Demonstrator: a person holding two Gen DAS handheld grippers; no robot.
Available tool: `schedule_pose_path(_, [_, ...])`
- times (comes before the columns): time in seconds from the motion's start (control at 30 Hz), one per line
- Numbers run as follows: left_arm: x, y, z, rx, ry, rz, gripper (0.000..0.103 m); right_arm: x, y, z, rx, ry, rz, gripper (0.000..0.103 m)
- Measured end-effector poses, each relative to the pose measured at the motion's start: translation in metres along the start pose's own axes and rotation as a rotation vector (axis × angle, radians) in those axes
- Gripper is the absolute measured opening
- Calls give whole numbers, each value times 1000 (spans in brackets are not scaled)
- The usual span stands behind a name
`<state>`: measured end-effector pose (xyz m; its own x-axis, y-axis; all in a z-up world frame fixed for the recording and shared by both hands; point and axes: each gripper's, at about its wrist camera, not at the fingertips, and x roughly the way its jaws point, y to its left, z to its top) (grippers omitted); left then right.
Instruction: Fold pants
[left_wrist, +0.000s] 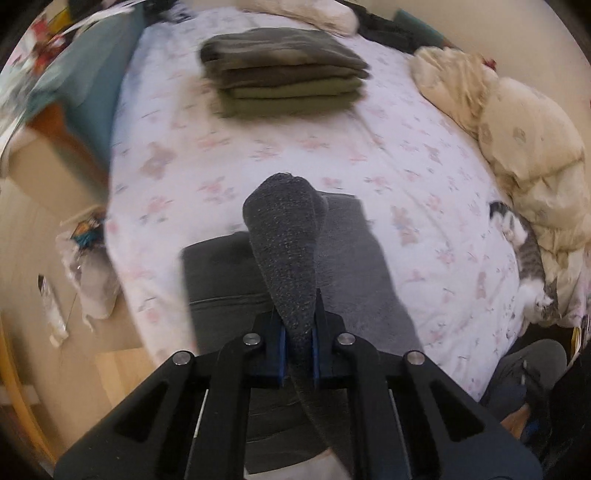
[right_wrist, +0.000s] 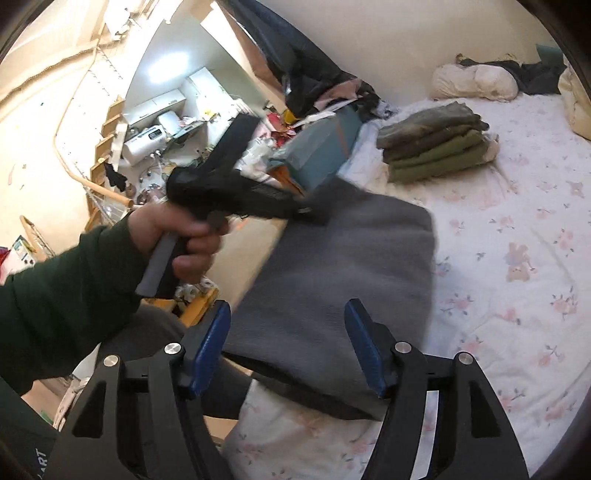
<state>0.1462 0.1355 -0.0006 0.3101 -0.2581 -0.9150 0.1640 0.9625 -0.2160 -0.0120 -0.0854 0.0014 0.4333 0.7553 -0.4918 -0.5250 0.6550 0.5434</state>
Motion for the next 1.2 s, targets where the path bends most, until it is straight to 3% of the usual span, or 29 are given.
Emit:
schedule_pose_path(0.07, [0,17,-4,-10,-1,9,8,15,-11,5,24,54,-129,63])
schedule_pose_path(0.13, [7,35,-10,-19,23,22,8,44,-23,6,24,145,-243,45])
schedule_pose_path(0.17, [10,44,-13,-30,36,27,8,61,-27,4,21,191,-276,42])
schedule_pose_path(0.23, [20,62,-22,-54,60,38,8,93,-30,-3,11,266,-255,31])
schedule_pose_path(0.3, [36,78,-31,-81,75,79,11,122,-24,-13,-17,336,-238,30])
schedule_pose_path(0.37, [57,95,-35,-137,130,119,25,144,-17,-23,-60,407,-260,30])
schedule_pose_path(0.47, [71,111,-39,-153,193,289,31,169,2,-38,-189,446,-373,30])
schedule_pose_path(0.53, [60,110,-39,-160,165,250,32,174,0,-38,-157,440,-381,30])
schedule_pose_path(0.6, [36,101,-37,-137,61,182,37,171,-10,-35,-111,449,-355,30])
schedule_pose_path(0.67, [21,82,-36,-62,-26,102,54,162,-16,-33,-82,459,-320,30])
schedule_pose_path(0.73, [31,60,-37,16,8,12,57,146,-23,-31,-30,451,-281,31])
schedule_pose_path(0.8, [54,41,-42,87,108,17,57,125,-32,-30,67,395,-205,34])
schedule_pose_path(0.87, [71,28,-47,162,169,133,57,99,-43,-30,178,313,-167,45])
schedule_pose_path(0.9, [79,23,-49,192,197,181,57,91,-51,-33,233,288,-183,68])
schedule_pose_path(0.93, [82,21,-49,199,211,183,57,84,-59,-39,297,271,-197,86])
schedule_pose_path(1.07, [82,21,-41,157,215,173,57,96,-88,-93,629,323,-101,89])
schedule_pose_path(1.13, [84,23,-40,154,220,178,57,114,-92,-120,782,326,15,89])
schedule_pose_path(1.2, [86,24,-39,149,224,178,58,130,-89,-136,834,318,80,91])
